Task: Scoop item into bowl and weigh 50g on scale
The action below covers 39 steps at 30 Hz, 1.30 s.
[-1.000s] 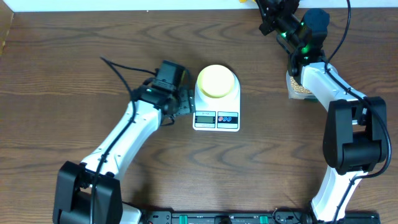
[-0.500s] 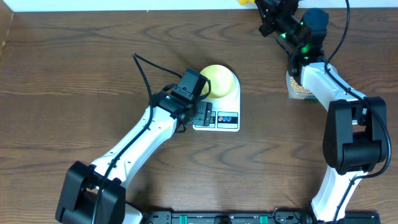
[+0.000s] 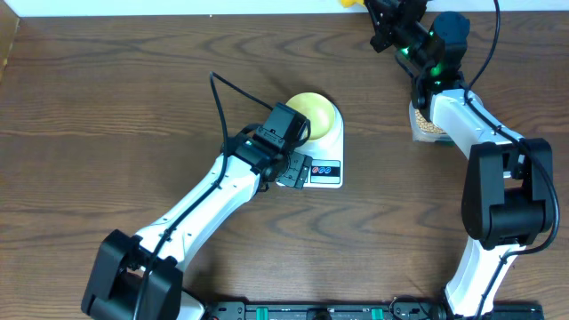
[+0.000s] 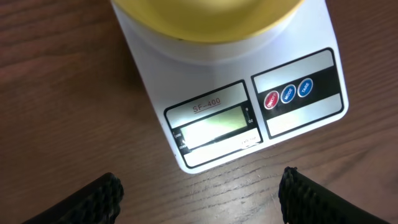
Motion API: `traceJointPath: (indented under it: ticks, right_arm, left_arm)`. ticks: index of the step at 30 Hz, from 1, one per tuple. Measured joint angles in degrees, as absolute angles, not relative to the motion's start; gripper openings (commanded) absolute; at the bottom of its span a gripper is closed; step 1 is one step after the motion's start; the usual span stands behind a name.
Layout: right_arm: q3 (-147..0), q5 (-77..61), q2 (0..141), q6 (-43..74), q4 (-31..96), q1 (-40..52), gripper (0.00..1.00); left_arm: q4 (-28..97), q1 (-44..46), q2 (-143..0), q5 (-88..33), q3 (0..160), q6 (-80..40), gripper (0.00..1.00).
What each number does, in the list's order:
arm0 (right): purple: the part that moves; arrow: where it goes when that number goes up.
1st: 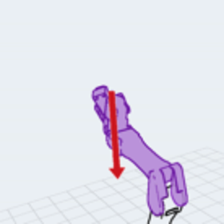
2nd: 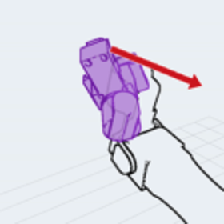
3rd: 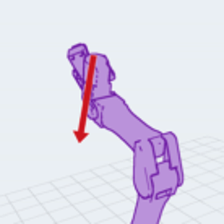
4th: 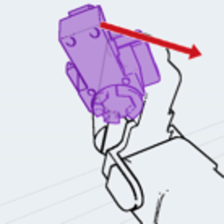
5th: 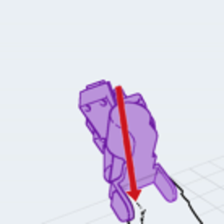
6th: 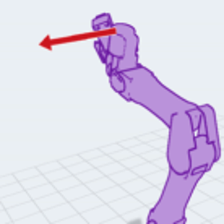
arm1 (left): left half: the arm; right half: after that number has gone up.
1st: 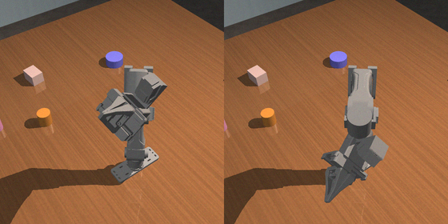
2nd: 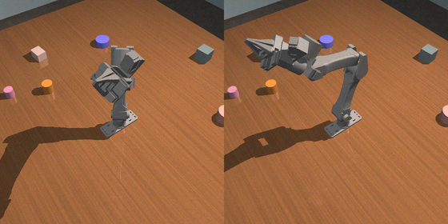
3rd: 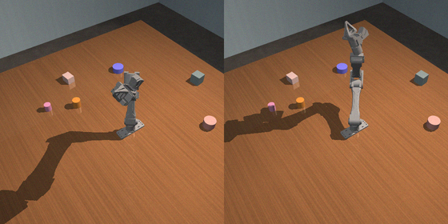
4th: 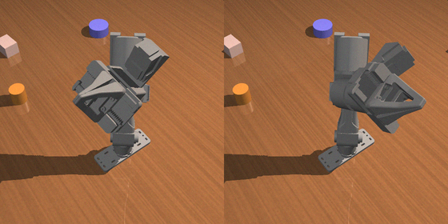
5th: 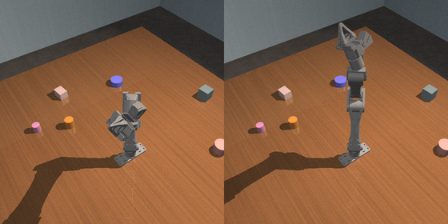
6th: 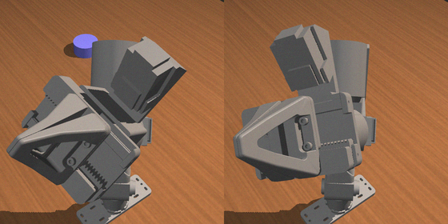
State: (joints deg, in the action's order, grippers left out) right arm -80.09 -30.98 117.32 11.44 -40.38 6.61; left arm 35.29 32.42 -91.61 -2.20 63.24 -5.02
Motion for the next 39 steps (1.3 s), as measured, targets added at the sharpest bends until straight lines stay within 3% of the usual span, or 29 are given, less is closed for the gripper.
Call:
traceJointPath:
  ticks: [39]
  right_arm:
    - [-80.09, -31.0, 117.32, 11.27, -37.91, 6.61, 0.01]
  left_arm:
    - [24.84, 37.95, -99.07, 8.67, 63.24, -4.54, 0.83]
